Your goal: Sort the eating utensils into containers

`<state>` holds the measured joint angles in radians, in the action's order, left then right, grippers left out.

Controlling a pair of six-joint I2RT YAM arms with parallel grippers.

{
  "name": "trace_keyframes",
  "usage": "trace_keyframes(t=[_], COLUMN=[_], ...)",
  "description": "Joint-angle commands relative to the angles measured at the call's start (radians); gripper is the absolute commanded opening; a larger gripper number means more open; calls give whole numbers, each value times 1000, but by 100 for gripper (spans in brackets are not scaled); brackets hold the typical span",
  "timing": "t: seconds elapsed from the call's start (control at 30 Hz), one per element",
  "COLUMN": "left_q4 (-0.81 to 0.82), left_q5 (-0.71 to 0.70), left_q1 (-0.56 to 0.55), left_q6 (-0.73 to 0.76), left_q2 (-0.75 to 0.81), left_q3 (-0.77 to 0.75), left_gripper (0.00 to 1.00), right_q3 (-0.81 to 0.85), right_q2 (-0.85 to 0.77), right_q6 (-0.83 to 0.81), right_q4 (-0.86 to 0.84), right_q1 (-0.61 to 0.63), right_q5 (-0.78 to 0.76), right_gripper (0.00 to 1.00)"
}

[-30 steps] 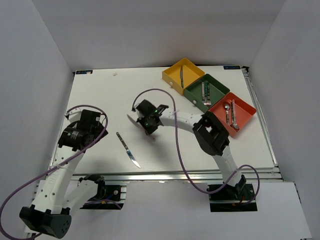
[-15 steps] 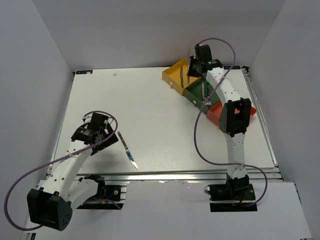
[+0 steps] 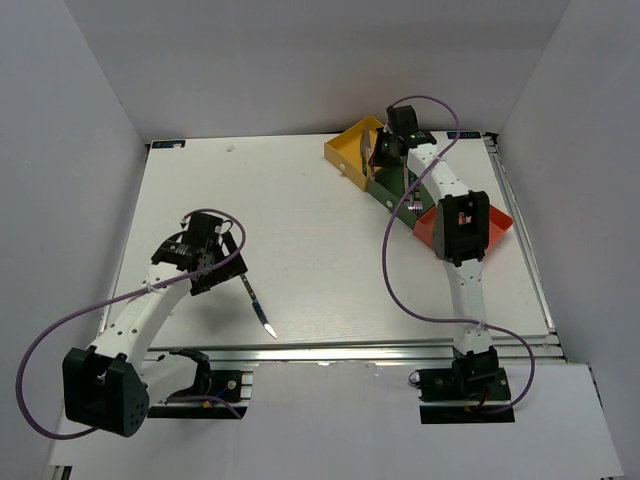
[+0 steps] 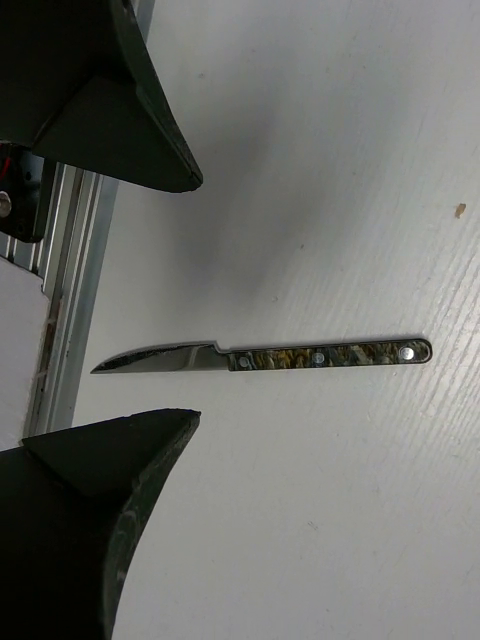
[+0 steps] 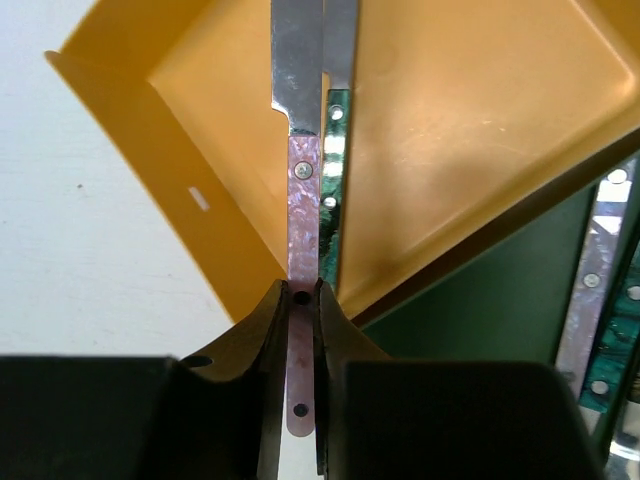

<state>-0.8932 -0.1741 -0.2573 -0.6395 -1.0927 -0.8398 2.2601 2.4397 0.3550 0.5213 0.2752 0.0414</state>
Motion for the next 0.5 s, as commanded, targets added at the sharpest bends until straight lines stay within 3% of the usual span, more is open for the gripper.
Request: trace_keyframes(t=[0.0, 0.47], left_q4=[36, 25], left_q5=[35, 16], left_q1=[-2, 0], left_q6=[21, 35], left_q2=[-25, -33], left_q3=[-35, -39], left_gripper=[98, 98], right_q3=[10, 21], right_q2=[-48, 7], right_q6=[25, 99], right_q4=[-72, -205], right_q1=[1, -30], right_q5=[43, 55], right_gripper=[0, 0])
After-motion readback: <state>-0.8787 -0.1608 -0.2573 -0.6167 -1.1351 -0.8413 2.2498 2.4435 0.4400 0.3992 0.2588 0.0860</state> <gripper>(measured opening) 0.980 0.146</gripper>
